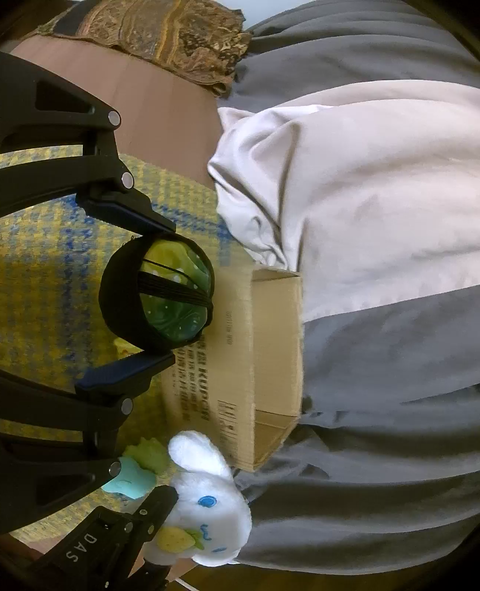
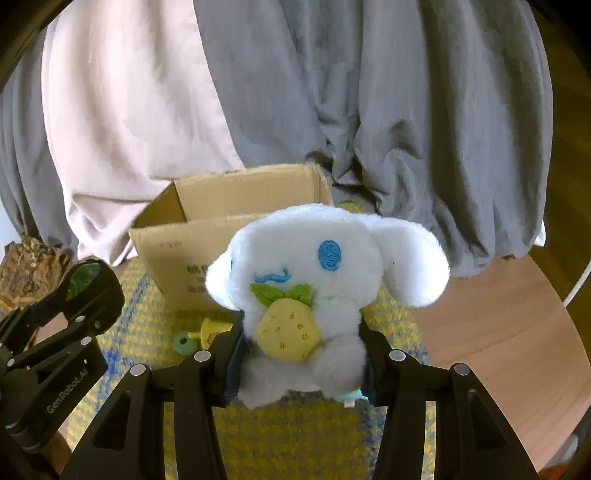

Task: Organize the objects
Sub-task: 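Lift and carry the ball and white plush over the cardboard box with both tools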

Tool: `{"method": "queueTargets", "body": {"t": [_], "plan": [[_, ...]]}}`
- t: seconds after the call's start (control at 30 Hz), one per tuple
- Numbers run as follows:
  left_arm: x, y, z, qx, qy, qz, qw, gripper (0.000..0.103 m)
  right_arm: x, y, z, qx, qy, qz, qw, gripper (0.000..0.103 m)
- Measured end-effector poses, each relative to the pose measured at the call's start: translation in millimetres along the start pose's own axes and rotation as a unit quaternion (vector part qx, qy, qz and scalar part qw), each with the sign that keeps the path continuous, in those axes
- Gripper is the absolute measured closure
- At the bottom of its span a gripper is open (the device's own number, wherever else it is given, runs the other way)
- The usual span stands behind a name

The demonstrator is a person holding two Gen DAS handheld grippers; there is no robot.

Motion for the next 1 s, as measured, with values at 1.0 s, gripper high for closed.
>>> {"method": "queueTargets", "body": {"t": [1.0], "plan": [[10.7, 111.6, 9.7, 0.019, -0.016, 0.067, 0.9975, 0.041, -2.7, 101.0, -9.0, -0.016, -0.004, 0.06, 0.998, 0.053]]}}
Point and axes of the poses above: each gripper's, at about its wrist camera, not at the fingertips, and x roughly the way its jaws point, z to its right, y to its top, the point moved 1 cm from there along x, roughly the way its jaws point, and after that the axes turned 5 degrees about y, right-handed, at the moved point
